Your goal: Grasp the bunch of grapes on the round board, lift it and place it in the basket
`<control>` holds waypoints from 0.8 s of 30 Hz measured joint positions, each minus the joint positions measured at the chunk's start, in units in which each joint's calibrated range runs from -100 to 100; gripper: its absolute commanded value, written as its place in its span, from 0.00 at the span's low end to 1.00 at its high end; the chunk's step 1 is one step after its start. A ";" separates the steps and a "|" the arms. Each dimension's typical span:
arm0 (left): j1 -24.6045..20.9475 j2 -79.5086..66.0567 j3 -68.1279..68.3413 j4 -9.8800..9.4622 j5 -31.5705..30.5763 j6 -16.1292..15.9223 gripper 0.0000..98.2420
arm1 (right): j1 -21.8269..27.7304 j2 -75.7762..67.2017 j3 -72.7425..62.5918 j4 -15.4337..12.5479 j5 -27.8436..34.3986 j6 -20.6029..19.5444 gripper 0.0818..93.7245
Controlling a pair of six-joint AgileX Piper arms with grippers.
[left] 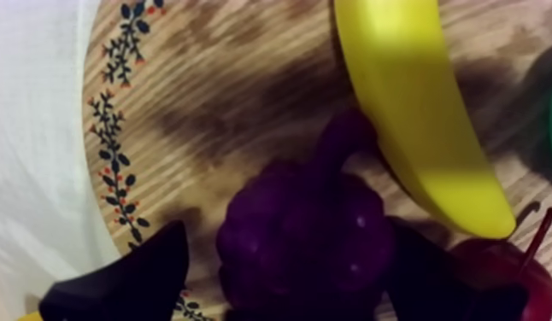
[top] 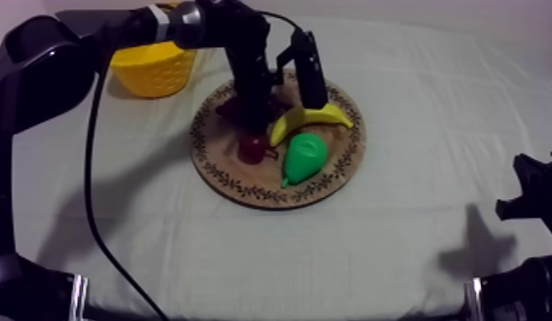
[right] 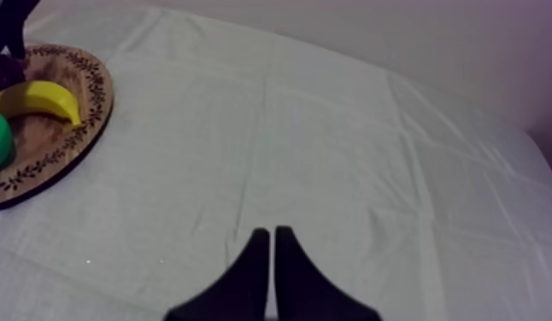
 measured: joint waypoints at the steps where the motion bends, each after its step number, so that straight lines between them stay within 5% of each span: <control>1: 0.00 0.07 0.00 0.00 -0.16 0.00 0.81 | 0.00 0.00 0.00 0.00 0.00 0.00 0.00; 11: 0.01 -0.83 1.93 0.80 -2.76 0.44 0.48 | 0.00 0.00 0.00 0.00 0.00 0.00 0.00; 24: -0.22 -3.54 4.63 0.77 -3.65 1.08 0.37 | 0.00 0.00 0.00 0.00 0.00 0.00 0.00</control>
